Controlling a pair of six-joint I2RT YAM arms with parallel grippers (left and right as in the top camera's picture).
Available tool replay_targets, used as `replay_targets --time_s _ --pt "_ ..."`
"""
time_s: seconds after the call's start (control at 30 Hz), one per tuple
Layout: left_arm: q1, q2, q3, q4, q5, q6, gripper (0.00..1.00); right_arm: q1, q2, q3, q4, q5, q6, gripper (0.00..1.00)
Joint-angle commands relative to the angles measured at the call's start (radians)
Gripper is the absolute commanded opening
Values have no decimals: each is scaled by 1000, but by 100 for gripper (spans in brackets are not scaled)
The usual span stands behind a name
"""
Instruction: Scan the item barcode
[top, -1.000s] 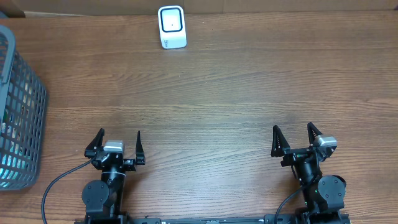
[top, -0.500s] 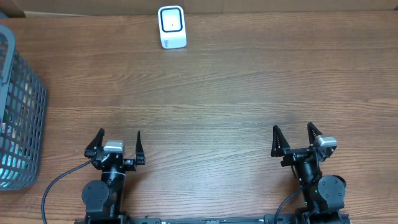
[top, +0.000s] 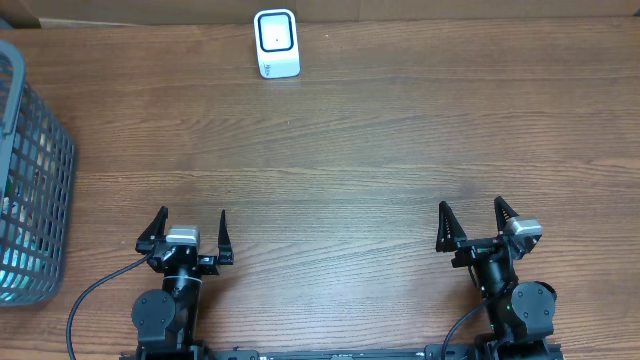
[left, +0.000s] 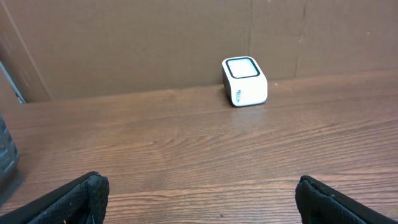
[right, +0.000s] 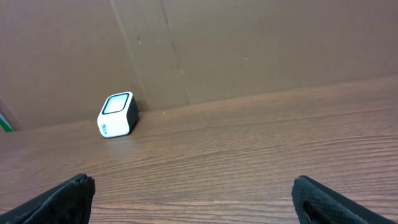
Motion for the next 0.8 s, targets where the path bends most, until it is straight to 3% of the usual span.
replay_targets --time_s 0.0,0.4,0.77 --pt "3 -12 0 -8 -3 -25 100 -5 -9 -10 6 -1 3 100" --pt "4 63 144 -109 -3 -93 99 -6 -9 -10 6 0 3 100" --pt "3 433 480 -210 55 -122 99 -5 -9 -10 6 0 3 100"
